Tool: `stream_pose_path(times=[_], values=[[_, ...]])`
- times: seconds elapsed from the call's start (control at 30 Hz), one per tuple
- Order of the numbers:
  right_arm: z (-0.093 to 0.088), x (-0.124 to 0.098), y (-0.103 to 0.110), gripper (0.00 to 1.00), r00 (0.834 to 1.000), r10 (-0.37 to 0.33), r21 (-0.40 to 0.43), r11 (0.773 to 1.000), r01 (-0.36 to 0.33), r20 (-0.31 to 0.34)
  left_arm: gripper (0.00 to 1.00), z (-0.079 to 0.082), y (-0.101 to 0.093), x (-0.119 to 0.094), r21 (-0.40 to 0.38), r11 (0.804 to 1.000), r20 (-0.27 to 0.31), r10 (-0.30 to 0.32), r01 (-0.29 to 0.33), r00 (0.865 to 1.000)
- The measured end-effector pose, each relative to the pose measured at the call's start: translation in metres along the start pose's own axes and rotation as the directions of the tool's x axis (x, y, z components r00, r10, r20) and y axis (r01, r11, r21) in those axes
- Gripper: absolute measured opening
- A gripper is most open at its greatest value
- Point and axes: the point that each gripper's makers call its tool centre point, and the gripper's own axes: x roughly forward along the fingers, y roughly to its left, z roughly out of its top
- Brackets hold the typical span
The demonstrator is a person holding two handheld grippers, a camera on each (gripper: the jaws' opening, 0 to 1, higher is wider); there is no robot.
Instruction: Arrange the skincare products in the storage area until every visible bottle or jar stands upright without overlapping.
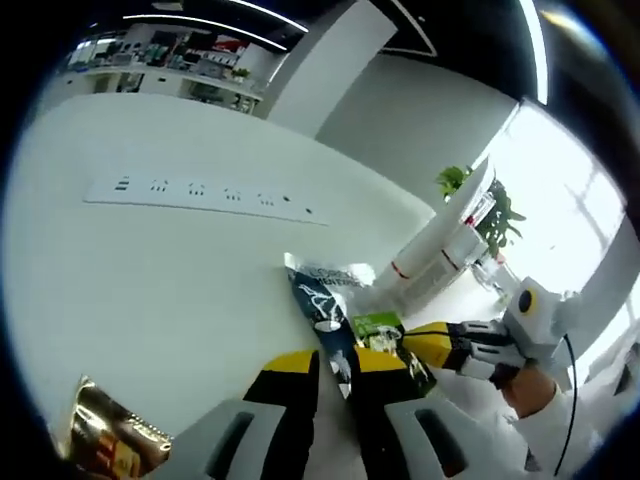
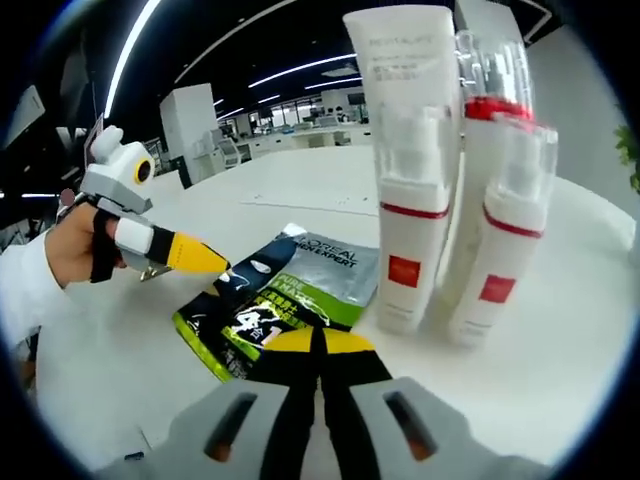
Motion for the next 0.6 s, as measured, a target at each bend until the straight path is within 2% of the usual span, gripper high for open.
stream_pose_path(times=[0.17, 0.3, 0.4, 0.6], values=[[-0.002, -0.0026, 0.0039, 0.01, 1.0, -0.001, -0.013, 1.0, 0.001, -0.002, 0.11, -0.0049, -0.0022, -0.0028, 0.007, 1.0, 0.0, -0.004, 0.004, 1.0], [0.0003, 0.0003, 0.0017, 0.01, 1.0, -0.004, -0.027, 1.0, 0.004, 0.001, 0.11, -0.0003, 0.0001, -0.0013, 0.005, 1.0, 0.002, -0.006, 0.006, 1.0], [0.0008, 0.0009, 0.0018, 0.01, 1.0, -0.004, -0.043, 0.999, 0.004, 0.0, 0.11, -0.0032, -0.0024, -0.0029, 0.011, 1.0, 0.002, -0.011, 0.011, 1.0], [0.0015, 0.0015, 0.0087, 0.06, 1.0, 0.002, -0.05, 0.999, -0.001, 0.006, 0.11, -0.0059, -0.0079, -0.0076, 0.026, 0.999, 0.009, -0.02, 0.02, 1.0]])
